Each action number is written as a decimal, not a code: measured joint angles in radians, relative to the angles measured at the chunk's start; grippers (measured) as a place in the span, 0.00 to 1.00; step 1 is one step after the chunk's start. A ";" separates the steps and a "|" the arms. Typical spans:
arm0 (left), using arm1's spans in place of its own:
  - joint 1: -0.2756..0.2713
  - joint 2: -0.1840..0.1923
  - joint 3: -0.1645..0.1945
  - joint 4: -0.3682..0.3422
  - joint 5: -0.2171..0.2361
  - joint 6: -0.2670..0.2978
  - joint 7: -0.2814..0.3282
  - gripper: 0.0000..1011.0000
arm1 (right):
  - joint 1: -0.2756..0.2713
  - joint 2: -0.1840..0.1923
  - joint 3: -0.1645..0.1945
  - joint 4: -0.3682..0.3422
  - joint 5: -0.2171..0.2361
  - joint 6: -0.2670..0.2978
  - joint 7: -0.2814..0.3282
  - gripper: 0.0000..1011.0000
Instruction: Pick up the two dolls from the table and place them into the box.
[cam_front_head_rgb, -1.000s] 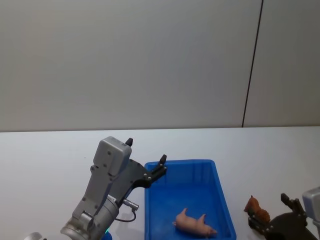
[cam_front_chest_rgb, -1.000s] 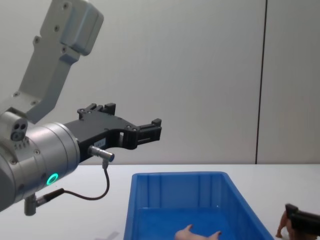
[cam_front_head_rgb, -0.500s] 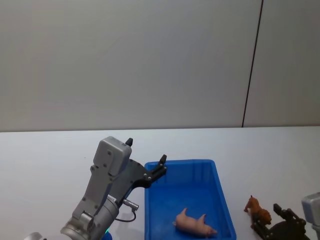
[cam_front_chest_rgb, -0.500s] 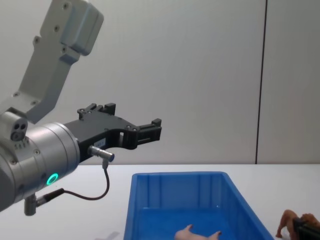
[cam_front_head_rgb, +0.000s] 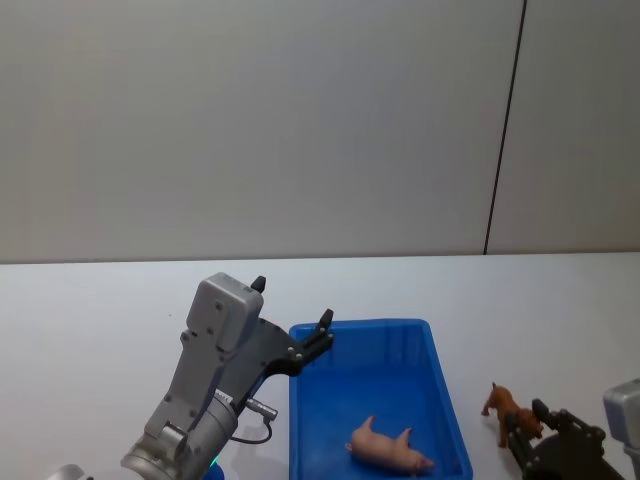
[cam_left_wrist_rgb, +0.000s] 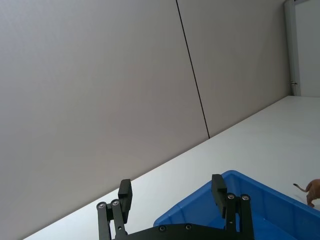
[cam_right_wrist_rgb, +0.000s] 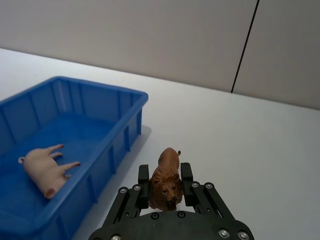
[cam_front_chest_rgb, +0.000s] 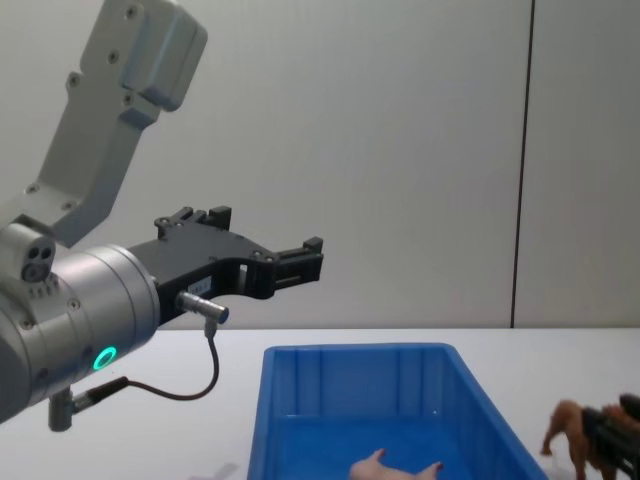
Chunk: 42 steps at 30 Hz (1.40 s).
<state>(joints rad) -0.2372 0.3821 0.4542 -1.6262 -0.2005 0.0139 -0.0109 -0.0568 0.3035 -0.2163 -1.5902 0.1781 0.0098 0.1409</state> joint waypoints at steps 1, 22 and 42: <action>0.000 0.000 0.000 0.000 0.000 0.000 0.000 0.99 | 0.000 0.000 0.000 -0.006 -0.001 -0.007 0.002 0.36; 0.000 0.000 0.000 0.000 0.000 0.000 0.000 0.99 | 0.040 -0.028 -0.017 -0.103 0.010 -0.098 0.117 0.36; 0.000 0.000 0.000 0.000 0.000 0.000 0.000 0.99 | 0.092 -0.079 -0.046 -0.038 0.038 -0.074 0.175 0.82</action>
<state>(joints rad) -0.2372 0.3821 0.4542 -1.6262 -0.2004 0.0139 -0.0109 0.0357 0.2246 -0.2626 -1.6281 0.2159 -0.0637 0.3161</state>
